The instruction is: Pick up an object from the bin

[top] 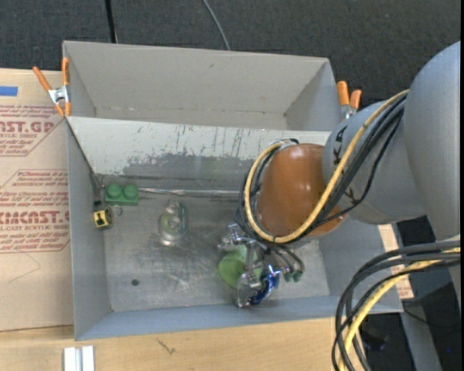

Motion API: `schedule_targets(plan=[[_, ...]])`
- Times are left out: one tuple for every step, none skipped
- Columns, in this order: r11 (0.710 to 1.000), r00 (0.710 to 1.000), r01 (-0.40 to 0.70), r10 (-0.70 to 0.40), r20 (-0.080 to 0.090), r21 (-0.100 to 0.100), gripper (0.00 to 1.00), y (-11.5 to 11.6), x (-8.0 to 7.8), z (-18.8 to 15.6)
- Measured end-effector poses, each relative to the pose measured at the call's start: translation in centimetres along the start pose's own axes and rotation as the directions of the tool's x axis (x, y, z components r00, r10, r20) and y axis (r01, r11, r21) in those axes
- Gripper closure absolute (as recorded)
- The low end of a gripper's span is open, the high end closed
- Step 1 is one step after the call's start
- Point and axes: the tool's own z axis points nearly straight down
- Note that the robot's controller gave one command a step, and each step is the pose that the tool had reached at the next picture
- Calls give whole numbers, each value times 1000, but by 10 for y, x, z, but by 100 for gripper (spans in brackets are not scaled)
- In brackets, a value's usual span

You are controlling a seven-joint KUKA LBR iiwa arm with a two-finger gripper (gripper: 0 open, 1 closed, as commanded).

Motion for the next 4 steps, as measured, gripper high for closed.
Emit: schedule_targets(plan=[[991,991,135,-135,15,-4,0,-46,4,9],[991,991,134,-134,24,-1,100,-46,2,8],[986,986,164,-164,12,3,100,-62,-16,-117],[983,982,186,-186,14,5,100,-85,-22,-268]])
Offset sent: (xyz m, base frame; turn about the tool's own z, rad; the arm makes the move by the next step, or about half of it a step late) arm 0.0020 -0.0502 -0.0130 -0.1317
